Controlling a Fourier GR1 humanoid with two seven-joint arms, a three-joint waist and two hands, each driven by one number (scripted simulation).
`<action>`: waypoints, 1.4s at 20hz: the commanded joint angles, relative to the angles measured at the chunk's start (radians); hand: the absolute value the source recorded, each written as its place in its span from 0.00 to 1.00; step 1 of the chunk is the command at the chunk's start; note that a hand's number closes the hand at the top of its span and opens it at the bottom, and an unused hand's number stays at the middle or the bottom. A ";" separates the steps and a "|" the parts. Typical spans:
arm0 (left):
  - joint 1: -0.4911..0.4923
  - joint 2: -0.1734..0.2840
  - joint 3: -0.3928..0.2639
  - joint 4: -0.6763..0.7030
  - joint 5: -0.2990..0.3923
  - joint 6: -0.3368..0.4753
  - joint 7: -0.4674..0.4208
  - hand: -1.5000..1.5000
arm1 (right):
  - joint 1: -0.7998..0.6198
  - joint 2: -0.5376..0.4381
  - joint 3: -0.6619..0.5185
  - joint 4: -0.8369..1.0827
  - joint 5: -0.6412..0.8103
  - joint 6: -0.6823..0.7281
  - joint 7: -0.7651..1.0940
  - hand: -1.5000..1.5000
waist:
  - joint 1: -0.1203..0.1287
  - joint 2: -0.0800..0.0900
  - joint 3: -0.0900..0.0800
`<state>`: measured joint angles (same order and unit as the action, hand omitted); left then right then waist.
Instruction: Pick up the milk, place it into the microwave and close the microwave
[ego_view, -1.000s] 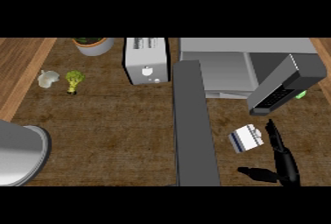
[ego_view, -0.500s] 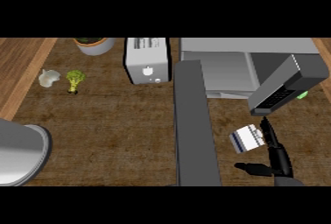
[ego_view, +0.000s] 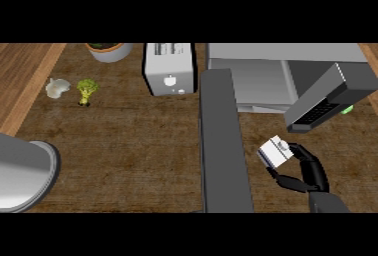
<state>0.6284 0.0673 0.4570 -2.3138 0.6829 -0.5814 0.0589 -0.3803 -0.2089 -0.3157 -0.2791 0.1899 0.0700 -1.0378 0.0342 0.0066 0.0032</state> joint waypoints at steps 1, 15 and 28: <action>0.017 -0.032 0.006 -0.049 0.022 -0.036 -0.029 0.00 | -0.035 0.010 0.003 0.051 0.006 0.044 -0.094 1.00 | 0.006 0.001 0.001; 0.039 0.040 0.056 -0.067 0.164 -0.029 0.034 0.00 | -0.105 0.079 -0.012 0.057 -0.010 -0.001 -0.122 1.00 | 0.006 0.002 0.001; -0.063 0.052 0.078 0.050 0.122 -0.017 0.048 0.00 | -0.262 0.068 -0.009 0.016 0.002 -0.096 -0.002 1.00 | -0.013 0.000 -0.002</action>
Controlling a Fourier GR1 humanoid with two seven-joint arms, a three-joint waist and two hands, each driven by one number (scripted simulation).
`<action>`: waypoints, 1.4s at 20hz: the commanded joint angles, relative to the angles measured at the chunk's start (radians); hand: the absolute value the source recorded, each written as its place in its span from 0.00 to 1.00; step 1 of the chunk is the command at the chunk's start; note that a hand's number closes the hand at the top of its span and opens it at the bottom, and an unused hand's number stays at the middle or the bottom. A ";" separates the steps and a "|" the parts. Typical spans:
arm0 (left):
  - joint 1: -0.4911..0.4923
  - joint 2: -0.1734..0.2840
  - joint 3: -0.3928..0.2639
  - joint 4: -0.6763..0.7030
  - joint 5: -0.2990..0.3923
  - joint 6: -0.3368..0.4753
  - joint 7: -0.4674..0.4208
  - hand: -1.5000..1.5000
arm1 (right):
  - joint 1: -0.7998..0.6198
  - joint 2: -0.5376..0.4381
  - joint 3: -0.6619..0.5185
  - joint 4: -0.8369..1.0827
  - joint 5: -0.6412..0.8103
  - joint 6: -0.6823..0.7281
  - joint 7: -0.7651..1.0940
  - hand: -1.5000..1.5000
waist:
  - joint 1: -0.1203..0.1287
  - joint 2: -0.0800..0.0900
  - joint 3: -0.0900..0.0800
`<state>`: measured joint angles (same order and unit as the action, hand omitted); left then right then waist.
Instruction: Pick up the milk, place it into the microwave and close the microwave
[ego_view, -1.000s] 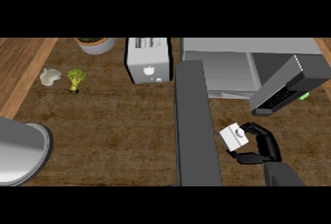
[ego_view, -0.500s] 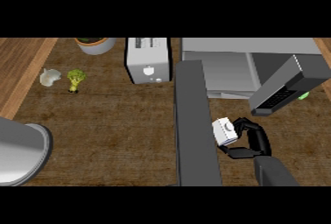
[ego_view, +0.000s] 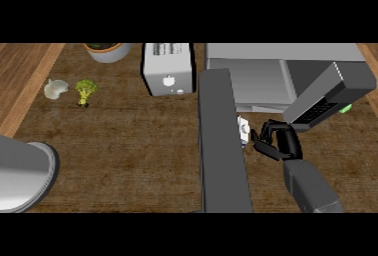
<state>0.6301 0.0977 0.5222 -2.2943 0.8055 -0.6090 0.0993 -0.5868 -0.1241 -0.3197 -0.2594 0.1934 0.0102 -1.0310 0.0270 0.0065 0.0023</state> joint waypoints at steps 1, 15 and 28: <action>-0.036 0.046 0.028 -0.062 0.066 0.074 0.054 0.00 | -0.083 -0.023 -0.009 0.010 -0.001 -0.036 0.002 1.00 | 0.003 0.003 0.000; -0.112 0.003 -0.021 -0.011 -0.020 0.024 0.047 0.00 | -0.335 -0.129 -0.031 0.118 0.012 -0.079 0.231 1.00 | 0.048 0.025 0.002; -0.185 0.046 -0.028 0.047 0.002 0.012 0.050 0.00 | -0.418 -0.201 -0.001 0.143 0.079 -0.333 0.318 1.00 | 0.107 0.061 0.004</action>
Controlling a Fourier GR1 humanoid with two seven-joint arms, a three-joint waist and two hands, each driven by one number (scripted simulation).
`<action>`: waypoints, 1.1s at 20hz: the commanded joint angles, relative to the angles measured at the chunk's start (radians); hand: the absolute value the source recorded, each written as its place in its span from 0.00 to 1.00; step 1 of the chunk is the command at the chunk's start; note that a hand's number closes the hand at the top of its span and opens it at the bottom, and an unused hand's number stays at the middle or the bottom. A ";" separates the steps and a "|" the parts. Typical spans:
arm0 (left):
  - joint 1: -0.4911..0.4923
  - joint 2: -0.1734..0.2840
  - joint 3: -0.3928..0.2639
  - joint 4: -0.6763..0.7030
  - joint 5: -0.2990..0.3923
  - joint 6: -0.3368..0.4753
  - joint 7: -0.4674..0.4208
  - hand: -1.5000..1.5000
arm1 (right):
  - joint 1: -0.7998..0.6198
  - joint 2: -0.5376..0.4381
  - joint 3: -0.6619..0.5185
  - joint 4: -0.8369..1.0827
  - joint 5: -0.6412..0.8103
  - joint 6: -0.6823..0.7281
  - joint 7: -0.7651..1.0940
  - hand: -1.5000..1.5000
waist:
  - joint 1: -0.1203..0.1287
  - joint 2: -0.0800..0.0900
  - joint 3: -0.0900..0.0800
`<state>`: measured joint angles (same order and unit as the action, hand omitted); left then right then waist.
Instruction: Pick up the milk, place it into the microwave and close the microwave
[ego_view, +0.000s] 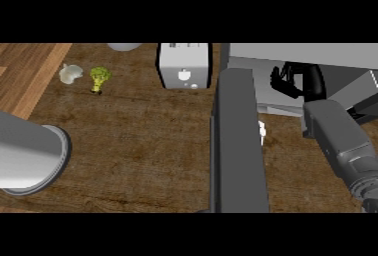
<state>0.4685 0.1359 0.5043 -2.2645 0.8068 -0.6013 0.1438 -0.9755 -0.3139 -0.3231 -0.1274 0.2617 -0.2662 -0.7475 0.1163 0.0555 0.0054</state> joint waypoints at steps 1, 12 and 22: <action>-0.027 0.005 -0.014 0.015 -0.008 0.007 0.008 0.00 | -0.016 -0.035 0.006 0.014 0.015 -0.038 0.023 1.00 | 0.013 0.013 0.001; -0.086 0.041 -0.003 0.035 -0.004 0.009 0.004 0.00 | -0.046 -0.085 -0.016 0.021 0.007 -0.096 0.053 1.00 | 0.054 0.036 0.005; -0.118 0.060 -0.002 0.067 -0.022 0.007 0.007 0.00 | -0.063 -0.133 -0.029 0.030 0.001 -0.067 0.067 1.00 | 0.068 0.050 0.007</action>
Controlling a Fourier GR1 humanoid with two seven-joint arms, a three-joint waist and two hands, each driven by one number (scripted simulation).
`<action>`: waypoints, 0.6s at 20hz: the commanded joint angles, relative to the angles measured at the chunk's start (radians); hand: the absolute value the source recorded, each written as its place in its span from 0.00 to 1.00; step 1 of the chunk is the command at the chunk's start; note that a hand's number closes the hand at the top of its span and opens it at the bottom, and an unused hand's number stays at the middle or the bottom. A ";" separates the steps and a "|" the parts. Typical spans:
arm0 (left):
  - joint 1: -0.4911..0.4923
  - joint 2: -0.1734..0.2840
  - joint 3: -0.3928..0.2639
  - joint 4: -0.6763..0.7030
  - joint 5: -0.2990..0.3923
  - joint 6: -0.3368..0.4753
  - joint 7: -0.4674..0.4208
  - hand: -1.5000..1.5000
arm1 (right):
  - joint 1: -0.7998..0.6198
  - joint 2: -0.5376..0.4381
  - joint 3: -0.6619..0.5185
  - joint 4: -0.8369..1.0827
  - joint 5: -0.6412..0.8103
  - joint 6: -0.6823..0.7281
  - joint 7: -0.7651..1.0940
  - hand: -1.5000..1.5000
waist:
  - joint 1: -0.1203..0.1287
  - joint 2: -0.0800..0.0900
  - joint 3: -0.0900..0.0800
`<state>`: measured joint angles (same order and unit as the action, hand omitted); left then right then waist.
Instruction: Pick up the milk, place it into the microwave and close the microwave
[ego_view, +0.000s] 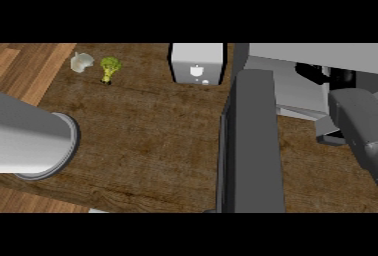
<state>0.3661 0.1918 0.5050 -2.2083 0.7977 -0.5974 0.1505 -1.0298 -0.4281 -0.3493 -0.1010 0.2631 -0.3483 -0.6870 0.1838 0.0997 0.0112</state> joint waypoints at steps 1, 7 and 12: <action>-0.016 0.021 0.000 0.011 -0.008 -0.003 0.010 0.00 | -0.007 -0.018 0.003 0.003 0.006 0.004 0.003 1.00 | 0.006 0.006 0.001; -0.021 0.020 0.009 0.023 -0.041 -0.009 0.002 0.00 | -0.007 -0.031 -0.008 0.005 0.000 0.005 -0.001 1.00 | 0.020 0.011 0.001; -0.025 0.027 -0.001 0.018 -0.050 -0.013 0.010 0.00 | -0.012 -0.032 -0.014 0.007 -0.004 -0.002 0.003 1.00 | 0.028 0.010 0.002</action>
<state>0.3382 0.2196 0.5129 -2.1902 0.7571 -0.6068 0.1549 -1.0391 -0.4563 -0.3591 -0.0947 0.2612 -0.3482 -0.6844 0.2040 0.1085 0.0128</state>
